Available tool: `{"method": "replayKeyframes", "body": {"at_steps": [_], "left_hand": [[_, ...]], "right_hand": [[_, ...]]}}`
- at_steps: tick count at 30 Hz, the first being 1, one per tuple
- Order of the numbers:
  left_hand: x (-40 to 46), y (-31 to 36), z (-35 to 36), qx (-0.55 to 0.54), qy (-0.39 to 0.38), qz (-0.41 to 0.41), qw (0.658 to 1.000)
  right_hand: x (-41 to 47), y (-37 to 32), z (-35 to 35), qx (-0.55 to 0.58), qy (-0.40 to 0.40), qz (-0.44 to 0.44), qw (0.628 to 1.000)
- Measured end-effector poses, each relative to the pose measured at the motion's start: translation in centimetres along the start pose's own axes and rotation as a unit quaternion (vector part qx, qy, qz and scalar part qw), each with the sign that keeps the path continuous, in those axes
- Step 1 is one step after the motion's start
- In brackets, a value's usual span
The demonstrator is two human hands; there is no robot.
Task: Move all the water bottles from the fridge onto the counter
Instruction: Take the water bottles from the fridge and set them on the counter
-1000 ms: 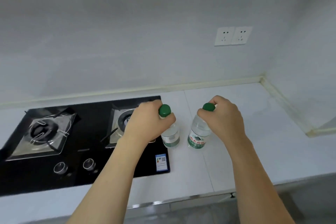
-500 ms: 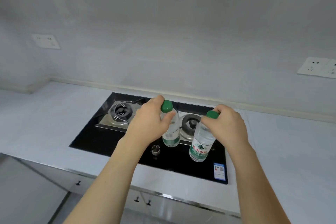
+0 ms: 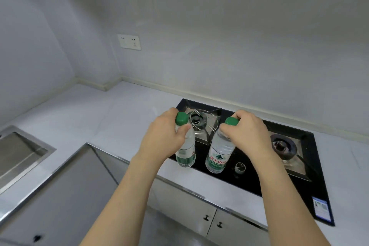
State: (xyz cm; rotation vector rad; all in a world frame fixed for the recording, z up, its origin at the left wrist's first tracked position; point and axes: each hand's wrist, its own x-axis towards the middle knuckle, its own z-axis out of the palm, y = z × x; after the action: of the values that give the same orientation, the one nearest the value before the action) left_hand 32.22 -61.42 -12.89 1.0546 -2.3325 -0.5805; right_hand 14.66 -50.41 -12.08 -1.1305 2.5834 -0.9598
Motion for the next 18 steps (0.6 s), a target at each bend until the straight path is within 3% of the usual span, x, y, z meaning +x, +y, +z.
{"method": "replayKeyframes", "body": {"at_steps": [9, 18], "left_hand": [[1.1, -8.1, -4.5, 0.013, 0.020, -0.069, 0.997], [6.9, -16.8, -6.0, 0.029, 0.008, -0.122, 0.992]], "right_hand": [[1.8, -7.0, 6.3, -0.002, -0.056, -0.062, 0.997], [8.9, -13.0, 14.6, -0.022, -0.088, -0.087, 0.992]]}}
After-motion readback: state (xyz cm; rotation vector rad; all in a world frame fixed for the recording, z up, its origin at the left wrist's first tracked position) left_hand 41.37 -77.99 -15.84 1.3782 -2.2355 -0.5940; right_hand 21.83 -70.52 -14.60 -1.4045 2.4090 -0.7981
